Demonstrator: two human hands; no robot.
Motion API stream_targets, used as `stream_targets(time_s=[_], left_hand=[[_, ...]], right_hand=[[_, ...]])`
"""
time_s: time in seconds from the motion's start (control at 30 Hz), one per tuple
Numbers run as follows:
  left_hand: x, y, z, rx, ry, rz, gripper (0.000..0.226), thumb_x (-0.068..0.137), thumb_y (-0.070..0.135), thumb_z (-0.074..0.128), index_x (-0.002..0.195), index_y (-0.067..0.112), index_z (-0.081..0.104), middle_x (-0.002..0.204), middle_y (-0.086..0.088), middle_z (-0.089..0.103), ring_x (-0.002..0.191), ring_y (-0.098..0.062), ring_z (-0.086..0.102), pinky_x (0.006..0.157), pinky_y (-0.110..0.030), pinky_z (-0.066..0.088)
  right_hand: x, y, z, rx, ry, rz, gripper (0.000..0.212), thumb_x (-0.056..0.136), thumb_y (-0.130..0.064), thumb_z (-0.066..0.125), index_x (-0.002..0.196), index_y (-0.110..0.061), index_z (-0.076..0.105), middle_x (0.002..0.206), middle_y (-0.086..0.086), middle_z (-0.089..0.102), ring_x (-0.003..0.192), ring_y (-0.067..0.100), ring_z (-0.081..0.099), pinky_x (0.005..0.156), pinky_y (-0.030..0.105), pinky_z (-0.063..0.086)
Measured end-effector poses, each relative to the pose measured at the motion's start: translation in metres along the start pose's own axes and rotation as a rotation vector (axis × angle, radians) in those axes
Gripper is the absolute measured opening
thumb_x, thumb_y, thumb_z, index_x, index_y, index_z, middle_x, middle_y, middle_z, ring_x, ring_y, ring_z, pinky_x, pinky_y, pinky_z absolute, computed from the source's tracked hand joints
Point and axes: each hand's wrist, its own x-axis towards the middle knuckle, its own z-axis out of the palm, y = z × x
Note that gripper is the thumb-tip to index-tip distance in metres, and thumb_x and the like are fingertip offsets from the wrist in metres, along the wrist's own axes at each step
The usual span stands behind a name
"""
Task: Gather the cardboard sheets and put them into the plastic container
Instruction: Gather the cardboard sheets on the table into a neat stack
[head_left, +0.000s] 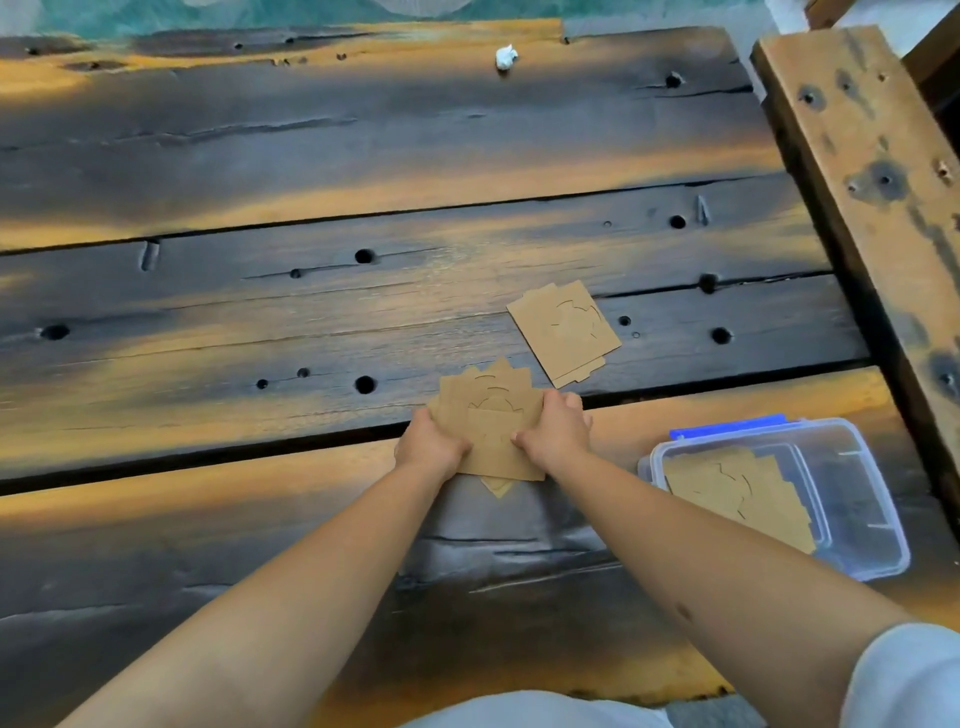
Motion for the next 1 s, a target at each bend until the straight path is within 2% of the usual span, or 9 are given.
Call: stream_targets(time_s=[0.1,0.2,0.27,0.33,0.43,0.53,0.73,0.83,1.0], left_hand=[[0.001,0.001,-0.003,0.023,0.019,0.016,0.073,0.072,0.022,0.076,0.131,0.022,0.034,0.109,0.005,0.056,0.098,-0.031,0.060,0.081,-0.036,0.049],[0.002,0.000,-0.004,0.066,0.019,0.036,0.091,0.073,0.019,0.075,0.144,0.025,0.018,0.111,-0.002,0.058,0.089,-0.029,0.057,0.081,-0.038,0.051],[0.001,0.000,-0.002,0.077,0.016,0.034,0.095,0.074,0.018,0.071,0.149,0.029,0.013,0.116,-0.006,0.062,0.099,-0.032,0.059,0.089,-0.041,0.051],[0.000,0.000,-0.001,0.088,0.006,0.058,0.095,0.075,0.014,0.069,0.151,0.031,0.015,0.124,-0.006,0.062,0.113,-0.032,0.057,0.098,-0.041,0.046],[-0.001,0.001,-0.003,0.096,-0.011,0.094,0.089,0.076,0.011,0.069,0.149,0.030,0.022,0.127,-0.005,0.061,0.115,-0.031,0.056,0.100,-0.040,0.044],[0.000,0.002,-0.007,0.085,-0.010,0.111,0.082,0.078,0.016,0.071,0.147,0.027,0.028,0.129,-0.007,0.061,0.117,-0.033,0.055,0.099,-0.039,0.044],[-0.002,0.006,-0.008,0.069,0.008,0.170,0.063,0.080,0.015,0.070,0.132,0.029,0.038,0.115,-0.003,0.065,0.087,-0.022,0.053,0.073,-0.029,0.039],[-0.004,0.012,-0.006,0.073,-0.007,0.184,0.069,0.080,0.017,0.073,0.137,0.028,0.035,0.119,-0.004,0.063,0.092,-0.024,0.055,0.075,-0.030,0.040],[-0.013,0.025,0.003,-0.006,-0.029,0.213,0.078,0.079,0.017,0.076,0.142,0.028,0.032,0.131,-0.005,0.058,0.114,-0.028,0.057,0.094,-0.034,0.046]], right_hand=[[0.002,0.000,0.002,-0.056,-0.011,0.005,0.059,0.077,-0.039,0.076,0.124,-0.019,0.046,0.130,0.008,0.046,0.122,0.032,0.040,0.092,0.036,0.037],[0.002,-0.001,0.006,-0.071,-0.012,0.010,0.061,0.078,-0.036,0.074,0.127,-0.023,0.040,0.121,0.005,0.057,0.122,0.031,0.042,0.091,0.038,0.037],[0.000,-0.002,0.008,-0.021,-0.016,0.012,0.076,0.078,-0.030,0.074,0.139,-0.028,0.028,0.099,-0.002,0.058,0.122,0.029,0.041,0.095,0.040,0.040],[-0.003,-0.004,0.008,0.013,-0.018,0.011,0.086,0.078,-0.027,0.074,0.144,-0.033,0.020,0.082,-0.009,0.047,0.119,0.028,0.040,0.094,0.040,0.041],[-0.004,-0.006,0.004,0.024,-0.038,0.005,0.083,0.077,-0.026,0.075,0.142,-0.032,0.024,0.111,-0.001,0.061,0.121,0.029,0.039,0.096,0.041,0.041],[-0.006,-0.010,0.005,-0.002,-0.031,0.001,0.079,0.078,-0.025,0.074,0.143,-0.029,0.029,0.133,0.004,0.052,0.127,0.031,0.039,0.101,0.042,0.039],[-0.013,-0.009,0.002,0.084,-0.053,-0.043,0.057,0.080,-0.016,0.071,0.127,-0.019,0.039,0.124,0.014,0.048,0.113,0.033,0.052,0.089,0.035,0.044],[-0.014,-0.001,-0.009,0.152,-0.066,-0.083,0.065,0.076,-0.017,0.075,0.132,-0.019,0.040,0.125,0.013,0.049,0.116,0.031,0.051,0.090,0.033,0.043],[-0.013,0.010,-0.033,0.186,-0.024,-0.135,0.072,0.078,-0.020,0.078,0.138,-0.013,0.041,0.130,0.013,0.054,0.122,0.031,0.052,0.092,0.031,0.040]])
